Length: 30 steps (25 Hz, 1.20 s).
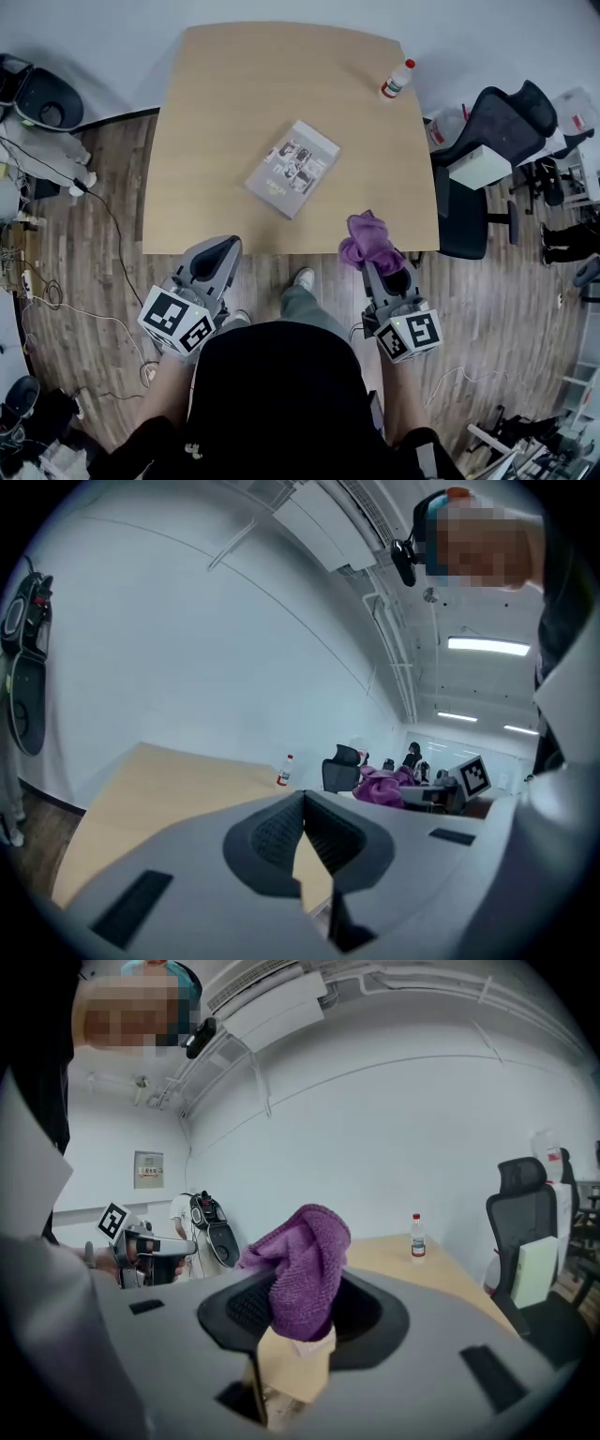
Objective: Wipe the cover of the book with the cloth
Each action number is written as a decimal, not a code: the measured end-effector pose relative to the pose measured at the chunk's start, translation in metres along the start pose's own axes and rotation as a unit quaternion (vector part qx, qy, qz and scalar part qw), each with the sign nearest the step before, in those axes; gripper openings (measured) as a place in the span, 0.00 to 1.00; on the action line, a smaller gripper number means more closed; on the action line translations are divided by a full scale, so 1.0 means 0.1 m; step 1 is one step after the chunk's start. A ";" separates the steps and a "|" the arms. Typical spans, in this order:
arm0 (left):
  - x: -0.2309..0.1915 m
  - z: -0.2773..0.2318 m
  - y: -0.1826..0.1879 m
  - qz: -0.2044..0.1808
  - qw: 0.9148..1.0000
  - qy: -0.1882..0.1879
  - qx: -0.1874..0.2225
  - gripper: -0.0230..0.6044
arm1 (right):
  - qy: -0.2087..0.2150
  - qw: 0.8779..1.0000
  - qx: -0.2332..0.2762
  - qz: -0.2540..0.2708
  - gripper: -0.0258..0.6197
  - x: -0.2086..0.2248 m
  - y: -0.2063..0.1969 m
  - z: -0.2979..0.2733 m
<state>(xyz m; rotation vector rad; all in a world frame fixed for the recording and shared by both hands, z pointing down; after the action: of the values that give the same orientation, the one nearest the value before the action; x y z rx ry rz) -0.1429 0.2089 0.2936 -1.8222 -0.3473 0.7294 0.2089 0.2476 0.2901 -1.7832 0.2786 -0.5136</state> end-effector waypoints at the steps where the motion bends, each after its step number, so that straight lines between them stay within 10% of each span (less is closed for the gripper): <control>1: 0.02 -0.10 0.01 0.000 1.000 0.007 -0.001 0.07 | 0.005 1.000 -0.003 -0.003 0.29 0.13 0.02 -0.04; 16: -0.08 -0.99 0.08 0.001 0.995 0.098 -0.030 0.07 | 0.070 0.996 -0.040 -0.036 0.29 1.22 -0.04 -0.80; 30: -1.03 -1.68 -0.18 0.003 0.994 0.020 -0.105 0.07 | -0.003 0.994 -0.101 -0.053 0.29 1.13 -0.27 -1.72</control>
<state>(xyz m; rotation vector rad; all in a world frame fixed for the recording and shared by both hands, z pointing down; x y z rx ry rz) -0.1140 0.0331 0.3798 -2.0344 -0.4053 0.6806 0.2226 0.0576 0.3731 -2.0030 0.2392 -0.5722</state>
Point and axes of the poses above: the fingertips, and each gripper's own axes: z backward along the fingers, x to its right, y out of its top, the point moved 10 cm from there along z, backward along the fingers, and after that the axes turned 5 degrees about y, right-handed, at the moved point
